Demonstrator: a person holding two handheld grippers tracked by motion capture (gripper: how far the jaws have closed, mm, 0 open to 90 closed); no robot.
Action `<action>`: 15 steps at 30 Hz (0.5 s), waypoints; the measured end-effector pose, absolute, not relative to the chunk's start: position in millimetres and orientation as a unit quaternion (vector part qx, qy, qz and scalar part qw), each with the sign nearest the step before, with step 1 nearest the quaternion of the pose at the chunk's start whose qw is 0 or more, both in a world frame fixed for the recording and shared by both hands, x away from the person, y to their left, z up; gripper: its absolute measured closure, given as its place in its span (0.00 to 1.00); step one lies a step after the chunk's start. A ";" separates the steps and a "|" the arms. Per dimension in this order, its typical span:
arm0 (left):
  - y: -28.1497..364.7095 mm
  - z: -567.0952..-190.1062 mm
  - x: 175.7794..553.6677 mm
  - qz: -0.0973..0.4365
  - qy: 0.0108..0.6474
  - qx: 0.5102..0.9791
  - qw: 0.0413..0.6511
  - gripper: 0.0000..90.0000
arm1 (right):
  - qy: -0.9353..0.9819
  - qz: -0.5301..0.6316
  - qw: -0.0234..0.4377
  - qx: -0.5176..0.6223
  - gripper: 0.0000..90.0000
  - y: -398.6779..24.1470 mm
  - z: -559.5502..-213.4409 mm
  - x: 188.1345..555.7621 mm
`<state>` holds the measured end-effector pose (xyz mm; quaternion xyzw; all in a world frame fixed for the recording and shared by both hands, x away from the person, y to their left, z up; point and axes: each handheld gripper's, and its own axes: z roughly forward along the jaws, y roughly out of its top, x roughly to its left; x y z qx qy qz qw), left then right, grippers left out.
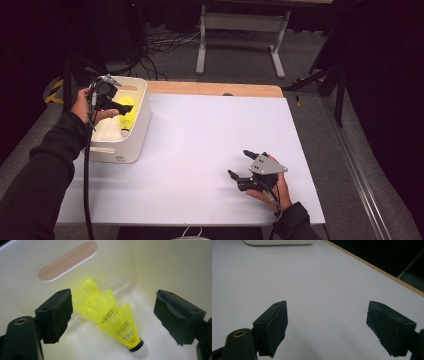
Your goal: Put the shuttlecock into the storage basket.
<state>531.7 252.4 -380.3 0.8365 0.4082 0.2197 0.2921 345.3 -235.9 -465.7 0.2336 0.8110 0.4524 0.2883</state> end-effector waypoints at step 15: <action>248.4 -362.0 514.0 0.246 0.354 0.838 0.335 0.13 | 0.809 0.453 0.294 0.234 0.21 -237.3 -463.7 344.5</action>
